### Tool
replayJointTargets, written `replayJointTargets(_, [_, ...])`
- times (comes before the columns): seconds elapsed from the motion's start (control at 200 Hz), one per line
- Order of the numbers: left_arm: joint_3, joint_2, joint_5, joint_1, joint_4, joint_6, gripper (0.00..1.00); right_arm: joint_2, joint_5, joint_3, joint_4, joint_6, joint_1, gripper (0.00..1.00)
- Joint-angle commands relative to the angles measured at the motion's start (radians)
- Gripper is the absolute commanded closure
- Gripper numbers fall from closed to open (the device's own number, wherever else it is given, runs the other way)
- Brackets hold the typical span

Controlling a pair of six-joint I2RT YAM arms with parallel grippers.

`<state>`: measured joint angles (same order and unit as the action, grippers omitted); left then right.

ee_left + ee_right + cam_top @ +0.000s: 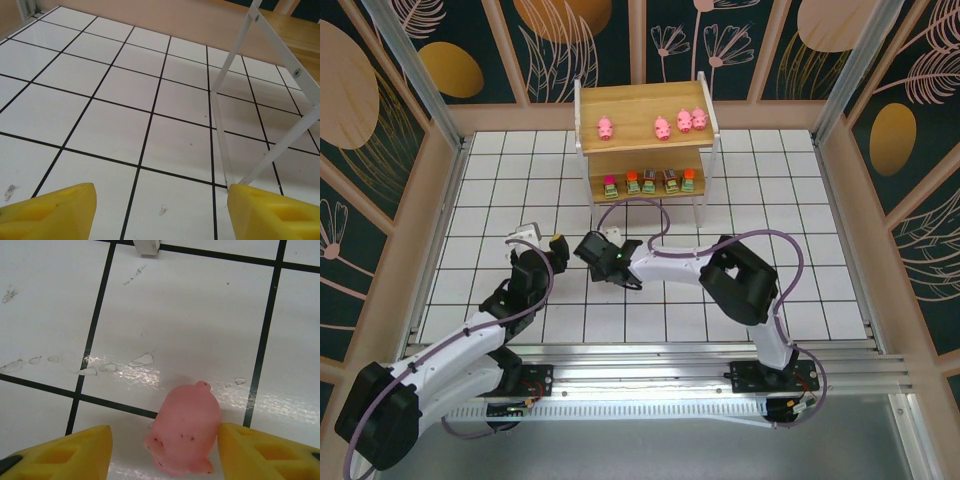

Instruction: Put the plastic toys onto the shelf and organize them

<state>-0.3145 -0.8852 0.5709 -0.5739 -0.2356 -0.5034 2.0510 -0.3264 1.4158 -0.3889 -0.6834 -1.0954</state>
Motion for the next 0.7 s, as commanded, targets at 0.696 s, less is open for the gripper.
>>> replayJointTargets(0.696, [0.0,-0.022,0.02,0.008,-0.015,-0.017,0.29,0.063,-0.065,0.075,-0.086,0.023,-0.003,0.56])
